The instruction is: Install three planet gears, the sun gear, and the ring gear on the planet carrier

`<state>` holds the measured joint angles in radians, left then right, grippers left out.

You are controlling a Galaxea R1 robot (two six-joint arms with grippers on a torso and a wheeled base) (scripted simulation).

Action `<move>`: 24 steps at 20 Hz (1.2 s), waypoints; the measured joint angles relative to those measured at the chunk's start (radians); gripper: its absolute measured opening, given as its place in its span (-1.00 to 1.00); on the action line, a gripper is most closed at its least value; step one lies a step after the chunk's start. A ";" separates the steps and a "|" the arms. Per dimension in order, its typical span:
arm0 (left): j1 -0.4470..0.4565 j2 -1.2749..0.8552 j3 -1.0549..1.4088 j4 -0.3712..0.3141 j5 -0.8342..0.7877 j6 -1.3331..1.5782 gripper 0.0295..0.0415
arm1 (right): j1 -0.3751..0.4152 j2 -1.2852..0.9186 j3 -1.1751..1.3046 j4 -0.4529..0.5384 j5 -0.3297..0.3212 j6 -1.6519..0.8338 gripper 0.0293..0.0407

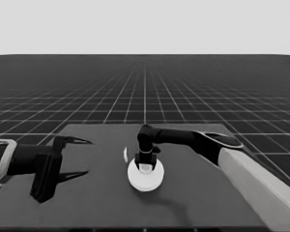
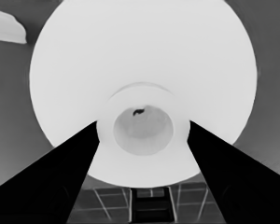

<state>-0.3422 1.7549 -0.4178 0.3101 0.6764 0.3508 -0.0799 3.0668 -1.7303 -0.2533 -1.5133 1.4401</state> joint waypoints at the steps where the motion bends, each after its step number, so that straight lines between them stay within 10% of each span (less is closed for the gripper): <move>1: 0.000 0.000 0.000 0.000 0.000 0.000 0.49 | 0.000 0.000 0.000 0.000 0.000 0.009 -0.03; 24: 0.000 0.000 0.000 0.000 0.000 0.000 0.49 | -0.003 -0.001 -0.001 -0.001 0.000 0.209 -0.03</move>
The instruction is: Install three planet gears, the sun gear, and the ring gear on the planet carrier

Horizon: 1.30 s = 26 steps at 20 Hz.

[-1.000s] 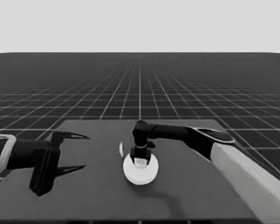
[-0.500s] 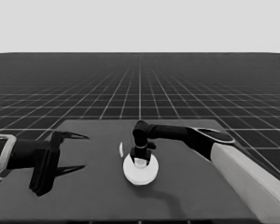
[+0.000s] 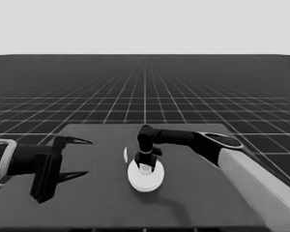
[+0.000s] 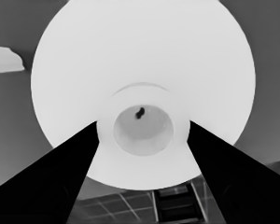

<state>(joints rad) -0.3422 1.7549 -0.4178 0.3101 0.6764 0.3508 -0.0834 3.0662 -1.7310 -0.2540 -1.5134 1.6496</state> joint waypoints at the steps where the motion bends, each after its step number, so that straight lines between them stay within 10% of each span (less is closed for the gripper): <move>1: 0.000 0.000 0.000 0.000 0.000 0.000 0.49 | 0.000 0.000 0.000 0.000 0.000 0.009 -0.03; 24: 0.000 0.000 0.000 0.000 0.000 0.000 0.49 | 0.000 0.000 0.000 0.000 0.000 0.209 -0.03; 26: 0.000 0.000 0.000 0.000 0.000 0.000 0.49 | 0.001 0.000 0.000 0.000 0.000 0.218 0.55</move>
<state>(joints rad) -0.3422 1.7549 -0.4178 0.3101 0.6764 0.3508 -0.0827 3.0663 -1.7309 -0.2541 -1.5133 1.8673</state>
